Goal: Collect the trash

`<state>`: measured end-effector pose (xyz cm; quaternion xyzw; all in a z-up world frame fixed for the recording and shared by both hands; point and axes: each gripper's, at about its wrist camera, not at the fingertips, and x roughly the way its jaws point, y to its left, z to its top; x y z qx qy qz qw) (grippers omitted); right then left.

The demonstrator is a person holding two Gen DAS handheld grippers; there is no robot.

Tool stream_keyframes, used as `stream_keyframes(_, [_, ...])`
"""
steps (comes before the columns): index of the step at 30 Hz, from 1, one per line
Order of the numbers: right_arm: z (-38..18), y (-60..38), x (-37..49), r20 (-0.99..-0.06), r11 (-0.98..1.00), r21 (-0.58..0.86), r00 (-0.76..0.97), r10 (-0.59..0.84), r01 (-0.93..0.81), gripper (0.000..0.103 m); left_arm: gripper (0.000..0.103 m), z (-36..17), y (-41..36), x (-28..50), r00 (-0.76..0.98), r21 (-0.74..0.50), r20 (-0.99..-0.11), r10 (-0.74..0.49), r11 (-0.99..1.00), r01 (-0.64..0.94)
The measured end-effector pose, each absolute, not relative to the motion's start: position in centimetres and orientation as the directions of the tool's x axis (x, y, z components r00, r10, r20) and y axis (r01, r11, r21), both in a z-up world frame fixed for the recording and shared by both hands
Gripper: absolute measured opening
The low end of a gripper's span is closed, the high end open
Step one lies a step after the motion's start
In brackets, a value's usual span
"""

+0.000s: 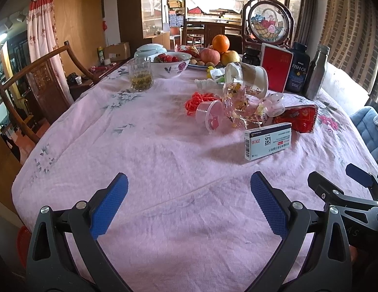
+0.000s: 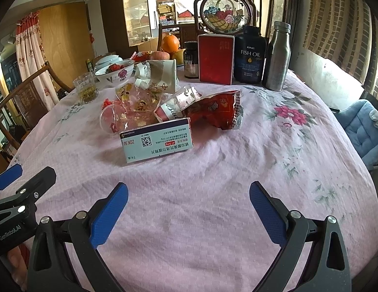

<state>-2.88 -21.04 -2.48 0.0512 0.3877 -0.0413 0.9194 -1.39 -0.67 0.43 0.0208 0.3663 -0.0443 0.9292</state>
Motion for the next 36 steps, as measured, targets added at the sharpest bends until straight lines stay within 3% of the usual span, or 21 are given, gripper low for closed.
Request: stream_keyframes(36, [-3.4,-21.6,-1.0,-0.757,0.99,0.087,0.654,-0.008,0.112,0.098,0.097,-0.9,1.2,0.0,0.707,0.031,-0.707,-0.018,0.998,0.056])
